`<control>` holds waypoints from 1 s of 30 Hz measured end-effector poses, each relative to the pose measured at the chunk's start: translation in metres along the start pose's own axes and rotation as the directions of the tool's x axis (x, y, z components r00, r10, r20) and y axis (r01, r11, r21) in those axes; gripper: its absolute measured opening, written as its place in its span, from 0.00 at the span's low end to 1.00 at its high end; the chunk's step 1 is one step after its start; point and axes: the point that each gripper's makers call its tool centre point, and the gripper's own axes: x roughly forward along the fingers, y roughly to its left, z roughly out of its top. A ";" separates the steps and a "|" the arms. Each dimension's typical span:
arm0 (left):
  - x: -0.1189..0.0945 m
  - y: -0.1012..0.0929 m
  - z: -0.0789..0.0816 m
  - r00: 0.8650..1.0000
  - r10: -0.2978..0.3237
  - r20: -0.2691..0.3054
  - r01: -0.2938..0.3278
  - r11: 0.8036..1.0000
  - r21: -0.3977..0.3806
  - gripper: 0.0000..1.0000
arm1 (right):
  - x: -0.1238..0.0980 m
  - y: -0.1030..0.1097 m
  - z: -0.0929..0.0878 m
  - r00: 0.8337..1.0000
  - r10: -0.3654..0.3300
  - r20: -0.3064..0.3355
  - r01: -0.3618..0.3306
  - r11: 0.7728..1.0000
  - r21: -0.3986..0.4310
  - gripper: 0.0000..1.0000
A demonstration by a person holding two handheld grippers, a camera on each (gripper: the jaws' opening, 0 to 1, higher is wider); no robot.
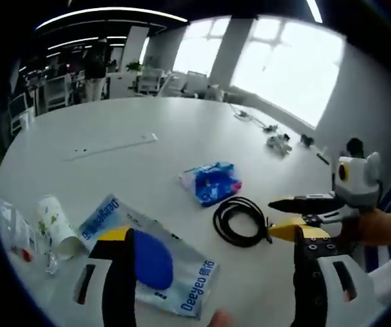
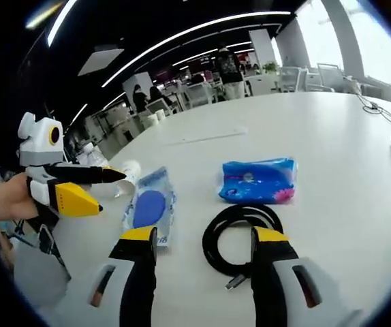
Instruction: Arrange the tabletop items into an orderly group along one side of the table until the central work area is clear of visible clutter.
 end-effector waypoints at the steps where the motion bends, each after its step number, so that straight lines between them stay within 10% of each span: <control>1: -0.002 0.004 -0.002 1.000 0.008 -0.010 -0.008 1.000 0.006 0.93 | 0.000 0.002 0.000 1.000 0.003 0.000 -0.003 1.000 0.001 0.54; 30: -0.013 0.080 0.022 0.988 0.115 -0.102 -0.098 0.983 0.153 0.83 | 0.007 0.045 -0.023 0.997 0.078 -0.014 -0.074 0.982 0.176 0.51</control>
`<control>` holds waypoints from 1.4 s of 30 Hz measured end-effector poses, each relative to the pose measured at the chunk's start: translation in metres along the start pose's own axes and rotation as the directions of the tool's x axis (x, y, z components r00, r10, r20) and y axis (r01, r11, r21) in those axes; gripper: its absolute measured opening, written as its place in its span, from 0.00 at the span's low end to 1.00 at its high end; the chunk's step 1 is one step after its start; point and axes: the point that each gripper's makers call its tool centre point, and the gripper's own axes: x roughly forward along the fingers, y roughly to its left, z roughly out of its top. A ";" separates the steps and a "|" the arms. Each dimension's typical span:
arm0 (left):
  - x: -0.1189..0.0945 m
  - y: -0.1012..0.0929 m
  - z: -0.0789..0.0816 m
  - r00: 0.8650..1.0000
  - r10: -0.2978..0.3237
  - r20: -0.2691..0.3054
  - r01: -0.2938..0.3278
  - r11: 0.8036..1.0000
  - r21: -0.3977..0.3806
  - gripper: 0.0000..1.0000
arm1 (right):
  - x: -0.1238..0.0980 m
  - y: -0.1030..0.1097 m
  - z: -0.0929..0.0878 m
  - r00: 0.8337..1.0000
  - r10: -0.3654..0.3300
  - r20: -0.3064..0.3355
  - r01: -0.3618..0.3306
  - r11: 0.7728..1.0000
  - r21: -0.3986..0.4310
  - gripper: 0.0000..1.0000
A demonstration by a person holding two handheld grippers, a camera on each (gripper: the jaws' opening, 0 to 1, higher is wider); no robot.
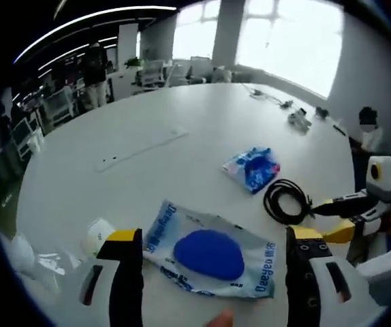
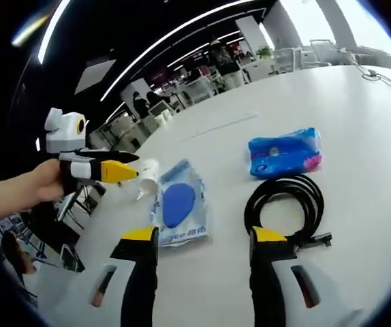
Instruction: Arrange the tabletop items into an orderly group along one side of the table until the central work area is clear of visible clutter.
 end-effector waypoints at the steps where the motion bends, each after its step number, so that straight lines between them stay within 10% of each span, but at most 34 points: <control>1: 0.001 0.002 0.000 1.000 0.002 -0.004 -0.002 1.000 0.001 0.83 | 0.000 0.002 -0.001 1.000 0.002 0.000 -0.002 1.000 0.008 0.51; 42: 0.059 0.054 -0.029 0.973 -0.002 -0.230 0.007 1.000 0.019 0.72 | 0.043 0.063 -0.041 0.997 0.077 -0.011 -0.067 0.921 0.383 0.43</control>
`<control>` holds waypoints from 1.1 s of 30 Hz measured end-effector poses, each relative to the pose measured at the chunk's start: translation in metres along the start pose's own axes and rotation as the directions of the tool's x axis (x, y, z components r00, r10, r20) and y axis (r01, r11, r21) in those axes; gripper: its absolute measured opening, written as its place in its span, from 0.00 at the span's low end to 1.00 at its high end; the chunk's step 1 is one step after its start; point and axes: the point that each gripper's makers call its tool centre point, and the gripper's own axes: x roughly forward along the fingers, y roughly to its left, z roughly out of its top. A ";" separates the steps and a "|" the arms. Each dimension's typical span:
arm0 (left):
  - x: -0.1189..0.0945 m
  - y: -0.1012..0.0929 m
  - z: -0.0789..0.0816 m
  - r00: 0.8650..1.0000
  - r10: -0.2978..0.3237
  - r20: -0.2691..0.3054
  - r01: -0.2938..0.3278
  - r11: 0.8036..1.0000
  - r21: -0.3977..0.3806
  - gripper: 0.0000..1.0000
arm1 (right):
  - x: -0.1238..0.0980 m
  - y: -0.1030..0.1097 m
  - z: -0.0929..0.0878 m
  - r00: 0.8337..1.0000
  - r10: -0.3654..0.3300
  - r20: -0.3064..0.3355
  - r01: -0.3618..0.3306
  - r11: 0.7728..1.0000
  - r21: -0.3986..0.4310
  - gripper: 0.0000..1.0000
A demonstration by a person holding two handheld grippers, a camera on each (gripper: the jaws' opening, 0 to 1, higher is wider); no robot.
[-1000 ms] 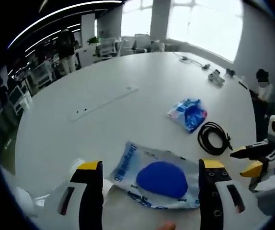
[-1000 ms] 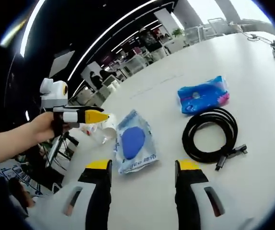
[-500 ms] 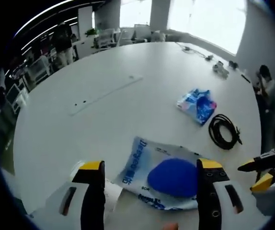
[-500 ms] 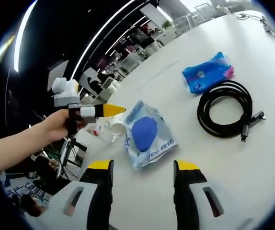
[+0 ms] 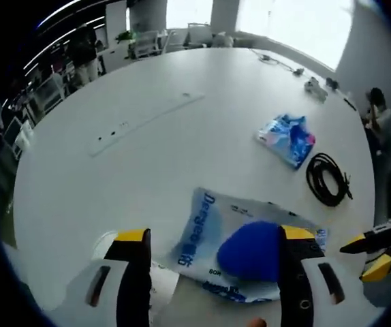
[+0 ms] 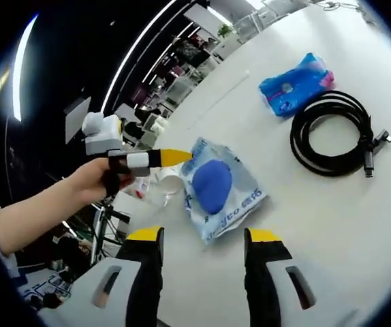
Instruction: Arrange the tabletop items into an orderly group along one side of the table until the central work area is clear of visible clutter.
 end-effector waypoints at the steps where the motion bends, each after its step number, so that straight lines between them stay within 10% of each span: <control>1: 0.002 0.001 -0.002 1.000 -0.003 -0.011 0.003 1.000 -0.008 0.72 | 0.002 0.001 -0.001 1.000 0.002 -0.003 -0.002 1.000 0.004 0.43; 14: 0.017 0.005 -0.009 0.999 -0.015 -0.048 0.014 1.000 -0.022 0.67 | 0.021 -0.002 -0.015 0.999 -0.003 -0.043 0.007 0.997 0.081 0.38; 33: 0.022 0.011 -0.021 0.996 0.007 -0.093 -0.011 0.999 -0.050 0.39 | 0.031 -0.030 -0.008 0.992 -0.125 -0.031 0.127 0.987 0.094 0.04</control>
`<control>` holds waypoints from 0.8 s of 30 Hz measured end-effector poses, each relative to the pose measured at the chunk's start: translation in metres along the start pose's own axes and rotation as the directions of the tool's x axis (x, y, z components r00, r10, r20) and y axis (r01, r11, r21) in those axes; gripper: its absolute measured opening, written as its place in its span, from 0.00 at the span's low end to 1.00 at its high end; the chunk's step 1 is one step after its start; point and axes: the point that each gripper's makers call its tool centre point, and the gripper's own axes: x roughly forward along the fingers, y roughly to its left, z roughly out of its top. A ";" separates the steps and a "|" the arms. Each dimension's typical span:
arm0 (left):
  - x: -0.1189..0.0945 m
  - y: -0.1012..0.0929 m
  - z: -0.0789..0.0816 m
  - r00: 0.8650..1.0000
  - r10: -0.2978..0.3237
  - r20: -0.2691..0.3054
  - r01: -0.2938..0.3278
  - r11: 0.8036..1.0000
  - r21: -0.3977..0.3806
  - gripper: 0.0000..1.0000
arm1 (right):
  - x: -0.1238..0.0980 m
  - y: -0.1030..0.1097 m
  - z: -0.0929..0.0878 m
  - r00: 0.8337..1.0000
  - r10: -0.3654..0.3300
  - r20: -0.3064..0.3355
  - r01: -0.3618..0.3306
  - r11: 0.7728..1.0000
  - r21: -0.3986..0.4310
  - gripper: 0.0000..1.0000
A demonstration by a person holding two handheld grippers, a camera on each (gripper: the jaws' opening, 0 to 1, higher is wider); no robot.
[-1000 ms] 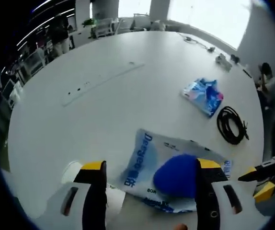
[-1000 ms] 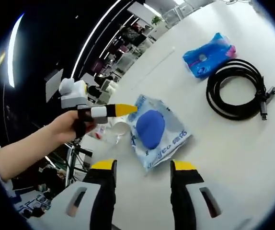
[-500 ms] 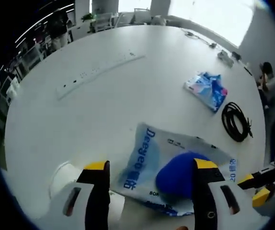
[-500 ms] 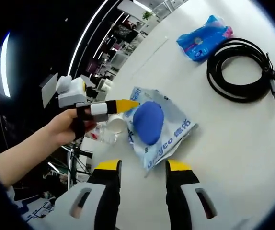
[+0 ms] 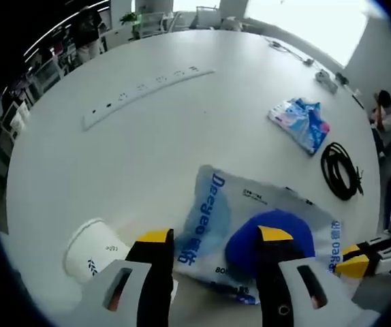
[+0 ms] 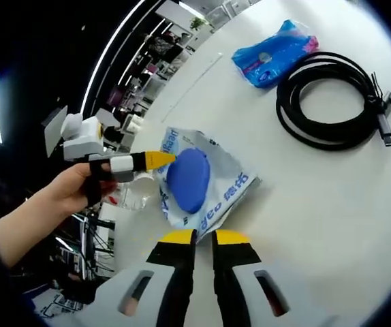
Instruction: Arrange the tabletop items into an orderly group along one side of the table until the central work area is clear of visible clutter.
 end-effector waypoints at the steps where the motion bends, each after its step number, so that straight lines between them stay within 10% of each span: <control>1: -0.001 0.002 -0.001 1.000 0.004 0.000 -0.004 1.000 -0.005 0.35 | 0.000 -0.002 0.000 1.000 -0.007 0.000 0.007 1.000 -0.003 0.03; 9: -0.010 0.010 -0.002 1.000 0.031 0.004 -0.031 0.999 -0.041 0.01 | -0.002 0.000 0.005 1.000 -0.015 0.011 0.015 0.998 -0.068 0.00; 24: -0.041 0.015 0.000 0.996 0.056 0.072 -0.046 0.990 -0.131 0.00 | -0.018 0.011 0.068 0.993 0.009 0.117 0.023 0.963 -0.269 0.00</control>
